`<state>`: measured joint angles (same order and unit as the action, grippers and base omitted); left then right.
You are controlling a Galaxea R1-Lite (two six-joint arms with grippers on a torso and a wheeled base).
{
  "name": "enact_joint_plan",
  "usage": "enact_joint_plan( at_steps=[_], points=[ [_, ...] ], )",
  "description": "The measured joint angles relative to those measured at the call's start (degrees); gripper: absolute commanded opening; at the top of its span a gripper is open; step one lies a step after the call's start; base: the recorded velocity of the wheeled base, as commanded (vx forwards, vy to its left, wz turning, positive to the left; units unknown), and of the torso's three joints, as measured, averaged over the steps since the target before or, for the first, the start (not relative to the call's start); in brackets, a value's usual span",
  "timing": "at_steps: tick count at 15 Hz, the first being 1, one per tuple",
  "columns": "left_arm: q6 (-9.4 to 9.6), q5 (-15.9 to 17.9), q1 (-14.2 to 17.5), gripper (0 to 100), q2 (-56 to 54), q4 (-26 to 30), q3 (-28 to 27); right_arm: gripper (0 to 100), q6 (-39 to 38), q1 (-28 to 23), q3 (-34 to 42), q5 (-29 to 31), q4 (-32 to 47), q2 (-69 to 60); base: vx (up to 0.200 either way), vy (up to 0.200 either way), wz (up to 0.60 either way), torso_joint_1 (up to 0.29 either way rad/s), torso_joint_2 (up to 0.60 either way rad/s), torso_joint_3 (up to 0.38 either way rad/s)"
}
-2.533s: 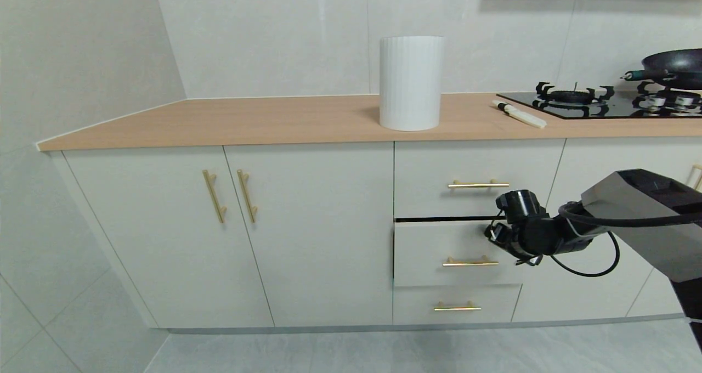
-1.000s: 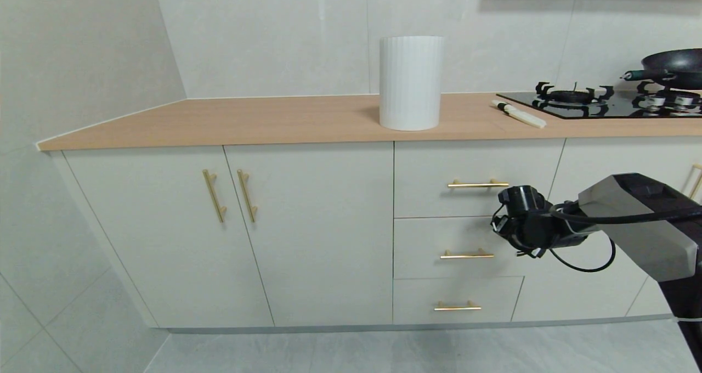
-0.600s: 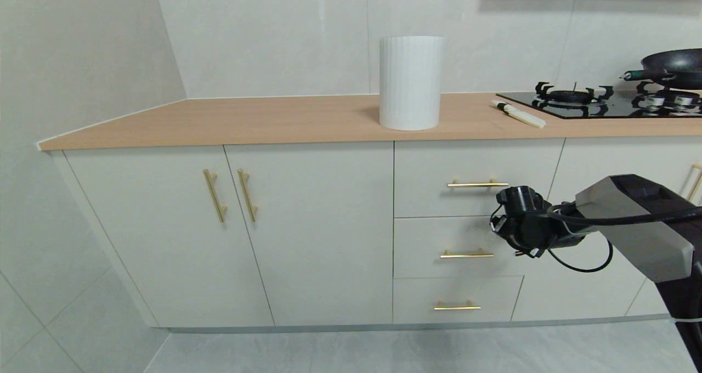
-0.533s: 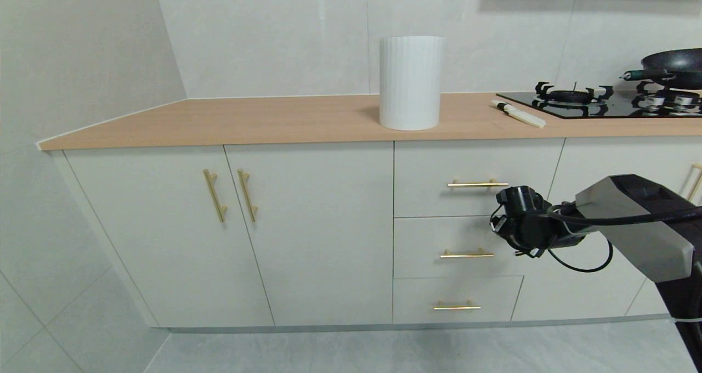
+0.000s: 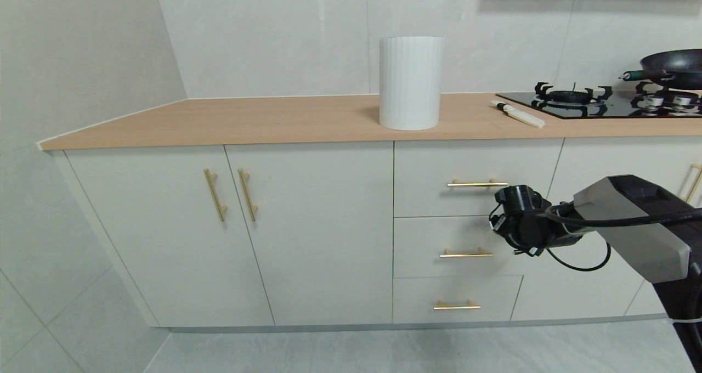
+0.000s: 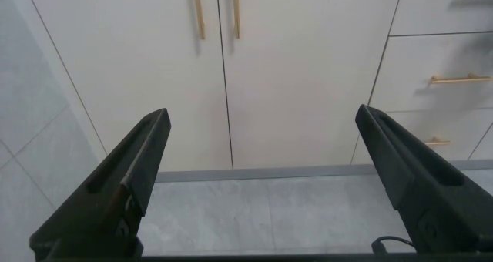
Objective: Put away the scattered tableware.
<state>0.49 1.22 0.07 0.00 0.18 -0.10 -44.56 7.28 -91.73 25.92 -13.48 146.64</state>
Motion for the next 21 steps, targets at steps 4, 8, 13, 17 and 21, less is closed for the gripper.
enact_joint_plan(
  at_steps=[4,8,13,17,21],
  points=[
    [0.02,0.0,0.0,100,0.0,0.0,0.0,100,0.0,0.0,0.4,0.0,-0.1,-0.3,0.000,0.000,0.00,0.000,0.00,0.000],
    [0.02,0.0,0.0,100,0.0,0.0,0.0,100,3.1,0.4,12.7,-4.6,0.5,-8.7,0.000,0.000,0.00,0.000,0.00,0.000],
    [0.02,0.0,0.0,100,0.0,0.0,0.0,100,13.4,3.0,31.6,-9.6,0.5,-33.9,0.000,0.000,0.00,0.000,0.00,0.000],
    [0.02,0.0,0.0,100,0.0,0.0,0.0,100,18.7,5.6,43.8,-8.5,0.8,-57.4,0.000,0.000,0.00,0.000,0.00,0.000],
    [-0.02,0.0,0.0,100,0.0,0.0,0.0,100,30.6,6.2,54.4,0.4,5.1,-82.8,0.000,0.000,0.00,0.000,0.00,0.000]
  ],
)
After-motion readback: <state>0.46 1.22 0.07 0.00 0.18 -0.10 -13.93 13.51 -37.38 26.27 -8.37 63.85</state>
